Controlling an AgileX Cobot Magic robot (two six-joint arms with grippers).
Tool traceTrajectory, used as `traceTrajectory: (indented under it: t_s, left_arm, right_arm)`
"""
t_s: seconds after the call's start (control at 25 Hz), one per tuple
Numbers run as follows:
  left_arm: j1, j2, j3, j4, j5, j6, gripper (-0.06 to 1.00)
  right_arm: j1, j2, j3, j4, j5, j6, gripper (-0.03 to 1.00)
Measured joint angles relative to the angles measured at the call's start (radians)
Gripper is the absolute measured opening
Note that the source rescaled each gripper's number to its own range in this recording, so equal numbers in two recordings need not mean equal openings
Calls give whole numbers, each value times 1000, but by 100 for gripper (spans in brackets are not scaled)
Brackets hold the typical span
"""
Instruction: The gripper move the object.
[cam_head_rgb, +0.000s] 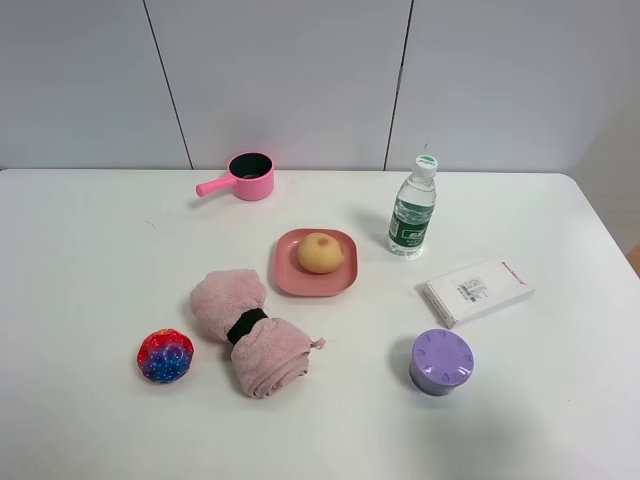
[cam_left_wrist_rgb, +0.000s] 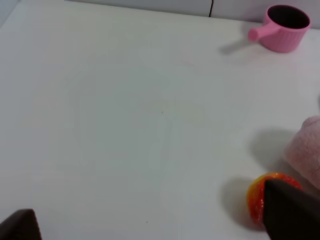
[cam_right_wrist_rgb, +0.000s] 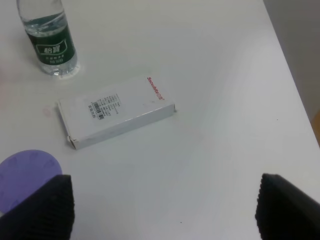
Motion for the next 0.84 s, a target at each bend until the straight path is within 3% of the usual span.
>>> traceTrajectory:
  t_s: [0.84]
  left_arm:
    - [0, 0, 0, -2, -2, -1, 100]
  right_arm:
    - [0, 0, 0, 0, 0, 0, 100]
